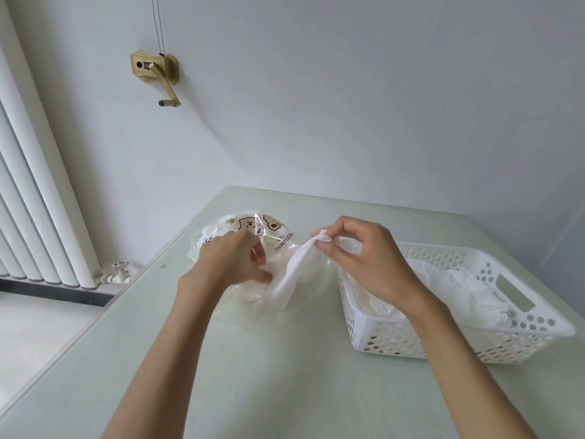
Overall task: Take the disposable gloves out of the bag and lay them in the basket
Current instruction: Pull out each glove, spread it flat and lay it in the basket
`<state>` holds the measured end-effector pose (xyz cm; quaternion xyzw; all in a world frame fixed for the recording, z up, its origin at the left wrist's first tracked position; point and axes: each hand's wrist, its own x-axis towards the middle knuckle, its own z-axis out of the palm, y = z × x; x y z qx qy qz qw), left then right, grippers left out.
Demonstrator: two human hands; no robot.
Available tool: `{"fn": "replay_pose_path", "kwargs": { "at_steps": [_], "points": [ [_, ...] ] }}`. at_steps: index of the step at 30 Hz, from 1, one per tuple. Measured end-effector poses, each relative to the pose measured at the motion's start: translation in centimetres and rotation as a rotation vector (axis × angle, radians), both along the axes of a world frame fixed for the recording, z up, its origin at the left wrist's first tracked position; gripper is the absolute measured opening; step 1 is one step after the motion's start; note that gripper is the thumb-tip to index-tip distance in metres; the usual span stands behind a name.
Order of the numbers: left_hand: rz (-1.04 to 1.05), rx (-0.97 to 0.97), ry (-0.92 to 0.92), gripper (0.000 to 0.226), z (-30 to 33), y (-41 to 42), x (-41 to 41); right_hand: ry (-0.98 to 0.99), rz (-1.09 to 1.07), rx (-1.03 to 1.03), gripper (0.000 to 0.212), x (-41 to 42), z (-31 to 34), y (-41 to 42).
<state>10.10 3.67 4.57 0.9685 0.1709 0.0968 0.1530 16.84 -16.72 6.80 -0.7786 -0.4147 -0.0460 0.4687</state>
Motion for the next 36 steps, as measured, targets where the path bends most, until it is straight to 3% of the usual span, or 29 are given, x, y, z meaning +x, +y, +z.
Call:
{"fn": "replay_pose_path", "kwargs": {
  "at_steps": [9,13,18,20,22,24,26,28,31,33,34,36],
  "points": [
    [0.002,-0.149,-0.113,0.028,-0.8,-0.6,1.0,0.111,-0.023,0.409,0.009,-0.1,1.1,-0.1],
    [0.036,-0.166,-0.118,0.034,-1.0,-0.7,1.2,0.171,0.018,0.464,0.008,-0.4,2.2,-0.7],
    [0.055,-0.109,-0.045,0.028,-1.4,-0.8,1.3,0.262,-0.008,0.698,0.009,-0.5,4.1,-2.3],
    [0.041,-0.047,0.006,0.023,-1.9,-1.2,1.3,0.356,0.001,0.637,0.010,0.3,4.8,-3.7],
    [0.036,-0.015,0.009,0.021,-1.8,-1.5,1.3,0.598,0.060,0.587,0.020,1.3,4.9,-4.6],
    [0.015,-0.026,0.041,0.020,-1.5,-1.5,1.2,0.717,0.051,0.481,0.003,1.9,4.6,-5.0],
    [-0.034,-0.079,0.101,0.018,-0.7,-1.0,0.8,0.693,0.034,0.345,0.012,1.9,4.1,-5.2],
    [-0.084,-0.121,0.026,0.022,1.0,-0.9,0.3,0.602,0.067,0.274,0.010,1.6,3.5,-5.2],
    [-0.176,-0.415,-0.239,0.063,3.5,-2.6,-0.4,0.532,0.156,0.236,0.016,1.1,3.2,-4.8],
    [-0.371,-0.627,-0.198,0.079,4.1,-4.3,-0.7,0.489,0.209,0.190,0.021,0.5,3.2,-4.1],
    [-0.477,-0.671,-0.127,0.079,3.9,-5.1,-0.6,0.455,0.205,0.156,0.022,0.2,3.3,-3.8],
    [-0.592,-0.728,-0.079,0.059,3.3,-5.9,-0.1,0.376,0.150,0.102,0.024,-0.2,3.1,-3.1]
  ]
}}
